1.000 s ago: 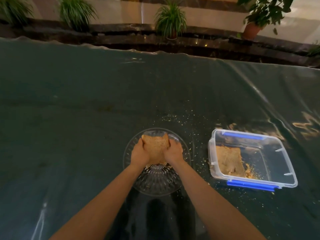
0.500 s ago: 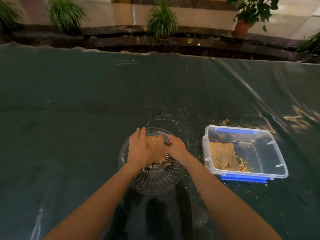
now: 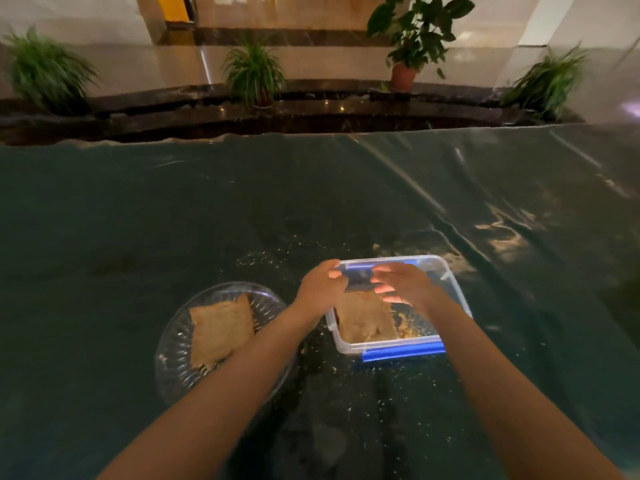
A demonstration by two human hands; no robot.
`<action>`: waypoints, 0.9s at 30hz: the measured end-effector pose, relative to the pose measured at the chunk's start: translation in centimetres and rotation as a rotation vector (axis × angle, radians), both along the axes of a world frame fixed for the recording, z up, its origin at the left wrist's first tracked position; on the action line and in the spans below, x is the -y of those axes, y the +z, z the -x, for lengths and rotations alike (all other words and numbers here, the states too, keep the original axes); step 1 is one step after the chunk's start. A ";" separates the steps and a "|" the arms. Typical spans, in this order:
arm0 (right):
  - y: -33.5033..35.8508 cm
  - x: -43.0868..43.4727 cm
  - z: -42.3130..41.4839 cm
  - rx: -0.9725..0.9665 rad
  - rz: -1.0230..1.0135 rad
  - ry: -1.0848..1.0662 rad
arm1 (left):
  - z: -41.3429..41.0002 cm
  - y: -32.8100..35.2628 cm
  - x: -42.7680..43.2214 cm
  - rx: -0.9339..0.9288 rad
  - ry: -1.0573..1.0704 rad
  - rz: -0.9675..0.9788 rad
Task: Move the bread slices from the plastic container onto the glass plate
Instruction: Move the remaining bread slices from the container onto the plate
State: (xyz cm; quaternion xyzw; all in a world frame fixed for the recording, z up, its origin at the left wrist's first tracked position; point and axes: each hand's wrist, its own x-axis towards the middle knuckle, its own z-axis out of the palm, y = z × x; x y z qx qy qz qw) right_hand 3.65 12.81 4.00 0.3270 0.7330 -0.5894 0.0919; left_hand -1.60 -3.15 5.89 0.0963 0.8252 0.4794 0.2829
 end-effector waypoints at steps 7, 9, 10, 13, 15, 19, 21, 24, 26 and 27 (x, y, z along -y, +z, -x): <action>-5.0 -3.6 -1.4 0.113 -0.077 -0.028 | -2.8 -4.3 -6.2 0.250 0.140 0.058; -6.3 -3.2 -1.5 0.201 -0.221 0.022 | -3.2 -5.5 -6.4 0.274 0.219 0.103; -6.6 -2.8 -1.4 0.218 -0.231 0.040 | -3.4 -5.9 -6.5 0.273 0.245 0.130; -7.6 -1.8 -0.8 0.207 -0.218 0.078 | -3.2 -6.9 -7.2 0.299 0.362 0.176; -8.0 -1.4 -0.4 0.218 -0.215 0.077 | -3.0 -7.2 -7.6 0.340 0.403 0.178; -8.3 -0.9 -0.3 0.191 -0.251 0.042 | -2.6 -7.5 -8.4 0.376 0.457 0.133; -7.9 -1.0 -0.5 0.171 -0.258 0.040 | -2.5 -7.2 -8.2 0.388 0.429 0.122; -6.5 -1.5 -0.8 0.112 -0.234 0.023 | -2.1 -7.2 -7.7 0.495 0.426 0.047; -5.0 -1.8 -0.8 0.075 -0.272 0.025 | -2.2 -6.8 -7.3 0.565 0.479 -0.005; -4.2 -1.8 -0.9 0.050 -0.283 0.022 | -2.2 -6.8 -7.2 0.553 0.489 -0.017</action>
